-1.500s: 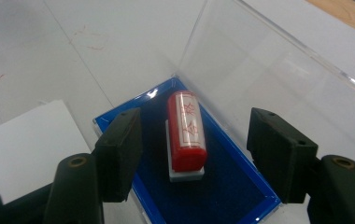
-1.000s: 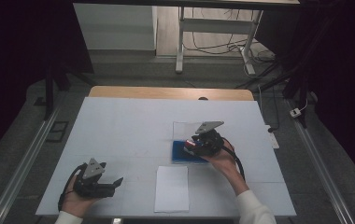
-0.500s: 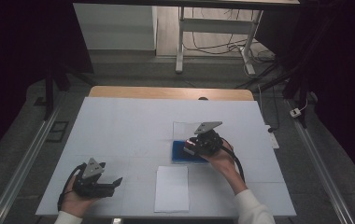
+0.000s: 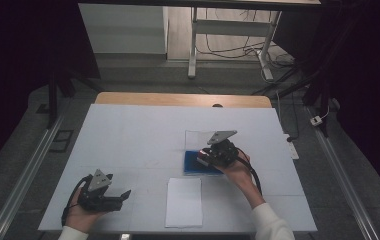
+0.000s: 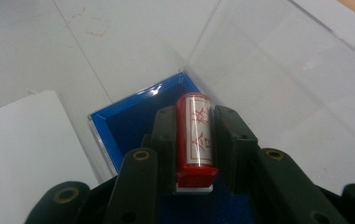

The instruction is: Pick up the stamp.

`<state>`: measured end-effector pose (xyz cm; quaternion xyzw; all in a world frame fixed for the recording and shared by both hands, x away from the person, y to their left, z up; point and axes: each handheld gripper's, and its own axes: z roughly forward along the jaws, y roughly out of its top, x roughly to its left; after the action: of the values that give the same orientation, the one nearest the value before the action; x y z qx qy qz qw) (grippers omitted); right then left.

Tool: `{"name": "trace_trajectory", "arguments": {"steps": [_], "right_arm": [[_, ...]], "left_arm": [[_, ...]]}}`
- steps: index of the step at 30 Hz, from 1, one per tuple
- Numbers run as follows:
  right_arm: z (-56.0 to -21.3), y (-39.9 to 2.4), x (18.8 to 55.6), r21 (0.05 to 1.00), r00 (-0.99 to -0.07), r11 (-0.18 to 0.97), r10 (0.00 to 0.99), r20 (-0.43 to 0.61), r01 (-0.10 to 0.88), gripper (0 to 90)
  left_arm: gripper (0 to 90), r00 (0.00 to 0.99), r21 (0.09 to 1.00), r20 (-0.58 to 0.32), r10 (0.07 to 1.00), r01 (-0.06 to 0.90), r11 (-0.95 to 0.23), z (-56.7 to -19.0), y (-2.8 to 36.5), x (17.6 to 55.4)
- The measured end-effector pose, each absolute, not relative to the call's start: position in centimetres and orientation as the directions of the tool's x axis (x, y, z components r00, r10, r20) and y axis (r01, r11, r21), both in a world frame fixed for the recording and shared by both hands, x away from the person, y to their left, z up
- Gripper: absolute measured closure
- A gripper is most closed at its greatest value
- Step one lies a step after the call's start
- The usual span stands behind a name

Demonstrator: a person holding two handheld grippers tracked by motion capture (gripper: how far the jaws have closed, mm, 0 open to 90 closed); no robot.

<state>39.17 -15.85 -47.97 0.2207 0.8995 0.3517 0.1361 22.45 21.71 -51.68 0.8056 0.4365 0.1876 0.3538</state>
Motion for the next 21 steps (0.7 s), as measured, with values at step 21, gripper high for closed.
{"name": "trace_trajectory", "arguments": {"steps": [21], "right_arm": [[-43.6,-17.5,38.0,0.763,-0.865,0.580,0.498,-0.057,0.284,70.0]], "left_arm": [[15.6,0.548,0.735,-0.003,0.836,0.568,-0.370,-51.7,21.7,22.2]]}}
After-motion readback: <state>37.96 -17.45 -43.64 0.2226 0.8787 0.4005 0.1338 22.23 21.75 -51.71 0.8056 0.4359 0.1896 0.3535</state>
